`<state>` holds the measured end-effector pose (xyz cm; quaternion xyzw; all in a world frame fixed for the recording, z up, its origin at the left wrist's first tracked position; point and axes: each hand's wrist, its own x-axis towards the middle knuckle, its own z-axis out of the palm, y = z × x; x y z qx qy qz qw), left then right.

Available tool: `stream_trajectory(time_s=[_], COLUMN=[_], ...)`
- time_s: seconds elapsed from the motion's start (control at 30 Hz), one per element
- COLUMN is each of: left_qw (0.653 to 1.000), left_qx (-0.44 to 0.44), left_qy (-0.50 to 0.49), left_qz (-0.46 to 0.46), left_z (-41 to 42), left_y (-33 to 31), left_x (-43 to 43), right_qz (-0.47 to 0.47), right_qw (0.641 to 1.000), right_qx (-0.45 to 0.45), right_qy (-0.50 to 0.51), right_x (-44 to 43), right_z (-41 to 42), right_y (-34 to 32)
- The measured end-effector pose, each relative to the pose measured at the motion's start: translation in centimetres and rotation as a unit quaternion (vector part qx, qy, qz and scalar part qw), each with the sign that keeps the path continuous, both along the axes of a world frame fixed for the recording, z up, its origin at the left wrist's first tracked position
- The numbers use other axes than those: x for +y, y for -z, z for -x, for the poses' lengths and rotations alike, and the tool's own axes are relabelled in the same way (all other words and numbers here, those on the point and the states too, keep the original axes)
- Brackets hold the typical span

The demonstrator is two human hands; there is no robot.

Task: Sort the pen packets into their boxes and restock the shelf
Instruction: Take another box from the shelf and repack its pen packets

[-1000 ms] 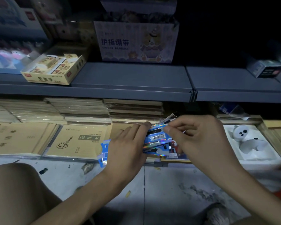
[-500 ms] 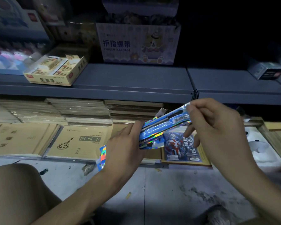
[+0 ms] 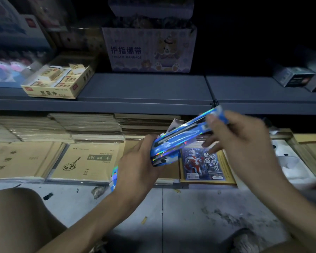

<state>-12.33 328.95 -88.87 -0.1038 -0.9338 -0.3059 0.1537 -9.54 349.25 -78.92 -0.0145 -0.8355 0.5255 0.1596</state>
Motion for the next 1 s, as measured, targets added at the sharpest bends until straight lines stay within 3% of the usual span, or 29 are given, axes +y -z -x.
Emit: stream_trajectory(time_s=[0.1,0.2,0.47,0.8,1.0], left_qw=[0.993,0.981,0.971,0.974,0.973], left_qx=[-0.054,-0.081,-0.098,-0.086,-0.083], left_qy=[0.003,0.018,0.038,0.053,0.089], left_qz=[-0.108,-0.176,-0.216,-0.205,-0.194], left_z=[-0.1,-0.1,-0.2,-0.4,-0.8], left_y=[-0.2,-0.3,-0.4,-0.6,-1.2], left_x=[0.1,-0.2,0.1,0.6,0.8], right_qz=[0.165,0.189,0.163,0.108,-0.026], right_qw=[0.986,0.98,0.982,0.99,0.998], right_qx=[0.012,0.041,0.049,0.037,0.013], right_qy=[0.02,0.046,0.078,0.077,0.048], right_x=[1.1,2.9,4.1,4.2,4.0], right_z=[0.3,0.4,-0.2,0.3,0.4], right_y=[-2.1,-3.7,-4.2,-2.2,-0.8])
